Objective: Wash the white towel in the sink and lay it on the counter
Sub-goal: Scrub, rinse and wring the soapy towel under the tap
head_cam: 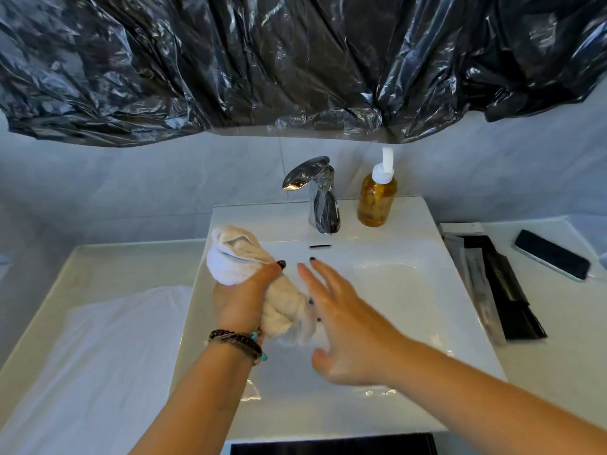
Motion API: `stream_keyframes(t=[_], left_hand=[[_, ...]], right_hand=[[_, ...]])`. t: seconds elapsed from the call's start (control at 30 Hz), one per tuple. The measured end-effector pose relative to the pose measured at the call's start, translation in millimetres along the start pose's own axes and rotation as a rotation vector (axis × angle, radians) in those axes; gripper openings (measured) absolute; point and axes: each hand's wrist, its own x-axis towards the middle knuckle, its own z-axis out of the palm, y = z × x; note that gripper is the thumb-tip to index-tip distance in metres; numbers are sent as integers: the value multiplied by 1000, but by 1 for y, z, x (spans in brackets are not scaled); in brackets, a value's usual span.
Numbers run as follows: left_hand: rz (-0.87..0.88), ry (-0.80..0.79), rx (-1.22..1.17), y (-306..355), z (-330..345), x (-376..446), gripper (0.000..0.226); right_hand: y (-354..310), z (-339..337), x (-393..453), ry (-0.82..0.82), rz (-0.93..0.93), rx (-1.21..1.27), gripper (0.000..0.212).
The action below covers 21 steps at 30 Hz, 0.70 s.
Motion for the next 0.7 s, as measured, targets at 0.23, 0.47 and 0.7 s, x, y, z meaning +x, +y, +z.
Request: stream_keyframes(t=[0.23, 0.47, 0.7], left_hand=[[65, 65, 16, -7, 10, -10, 25], [404, -32, 226, 21, 5, 2, 45], [518, -230, 354, 28, 7, 30, 76]], right_hand=[[-23, 29, 43, 248, 188, 73, 65], [-25, 9, 67, -1, 211, 354, 21], [-6, 23, 87, -5, 168, 642, 48]])
